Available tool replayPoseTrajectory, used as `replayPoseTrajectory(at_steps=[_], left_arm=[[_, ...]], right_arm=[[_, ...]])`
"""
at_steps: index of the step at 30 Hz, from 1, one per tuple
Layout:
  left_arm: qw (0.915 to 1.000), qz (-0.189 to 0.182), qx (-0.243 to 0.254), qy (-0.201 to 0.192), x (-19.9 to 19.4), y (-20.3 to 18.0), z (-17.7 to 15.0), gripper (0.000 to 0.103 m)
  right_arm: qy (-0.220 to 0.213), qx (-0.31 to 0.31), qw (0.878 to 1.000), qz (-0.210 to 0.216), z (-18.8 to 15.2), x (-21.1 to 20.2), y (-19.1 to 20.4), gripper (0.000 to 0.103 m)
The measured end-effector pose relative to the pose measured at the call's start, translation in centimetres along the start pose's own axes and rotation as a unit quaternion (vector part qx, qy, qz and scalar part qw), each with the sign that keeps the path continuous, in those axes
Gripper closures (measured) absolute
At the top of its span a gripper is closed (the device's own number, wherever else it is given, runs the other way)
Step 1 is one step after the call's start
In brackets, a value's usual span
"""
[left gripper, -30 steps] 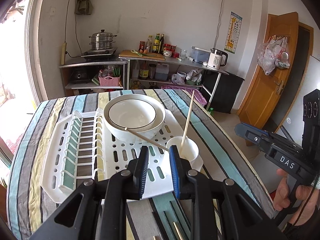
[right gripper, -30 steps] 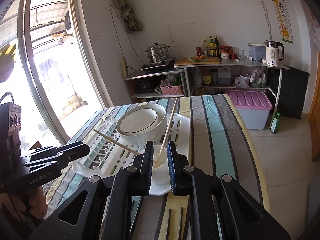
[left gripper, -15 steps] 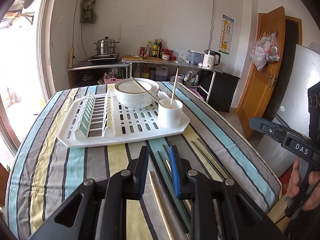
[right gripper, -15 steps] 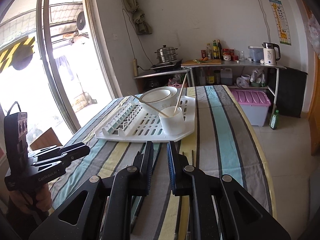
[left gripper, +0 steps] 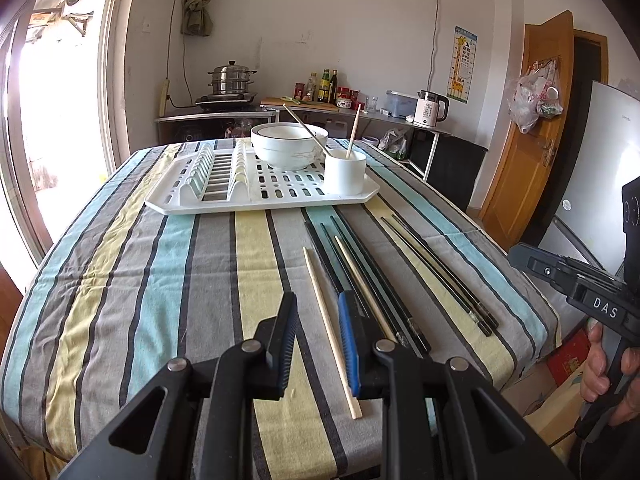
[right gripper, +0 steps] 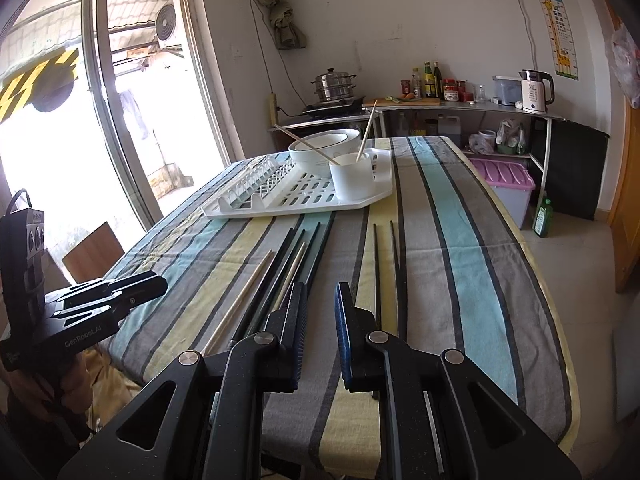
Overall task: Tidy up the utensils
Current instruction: 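Grasp a wooden chopstick with the left tool while the right tool grasps a black chopstick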
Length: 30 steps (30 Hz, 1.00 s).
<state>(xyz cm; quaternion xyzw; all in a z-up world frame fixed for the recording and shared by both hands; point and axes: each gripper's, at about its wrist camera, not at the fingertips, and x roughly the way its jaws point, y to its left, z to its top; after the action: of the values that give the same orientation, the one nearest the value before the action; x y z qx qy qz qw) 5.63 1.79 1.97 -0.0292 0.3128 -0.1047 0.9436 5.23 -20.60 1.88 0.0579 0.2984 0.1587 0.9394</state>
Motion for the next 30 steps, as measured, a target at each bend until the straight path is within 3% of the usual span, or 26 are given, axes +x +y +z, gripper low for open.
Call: replayPoseTrajectory(at_steps=[14,30], left_arm=[[0.9996,0.012,0.006,0.026,3.3,-0.5,-0.1,0.075],[0.9949,0.020,-0.009,0.099,11.3,0.6,1.8,0.075]], right_arm=[[0.020,-0.001,1.000,-0.006,0.1,2.5,0.2,0.089],[0.089,-0.007,0.996,-0.025,3.8,11.2,0.4,0.089]])
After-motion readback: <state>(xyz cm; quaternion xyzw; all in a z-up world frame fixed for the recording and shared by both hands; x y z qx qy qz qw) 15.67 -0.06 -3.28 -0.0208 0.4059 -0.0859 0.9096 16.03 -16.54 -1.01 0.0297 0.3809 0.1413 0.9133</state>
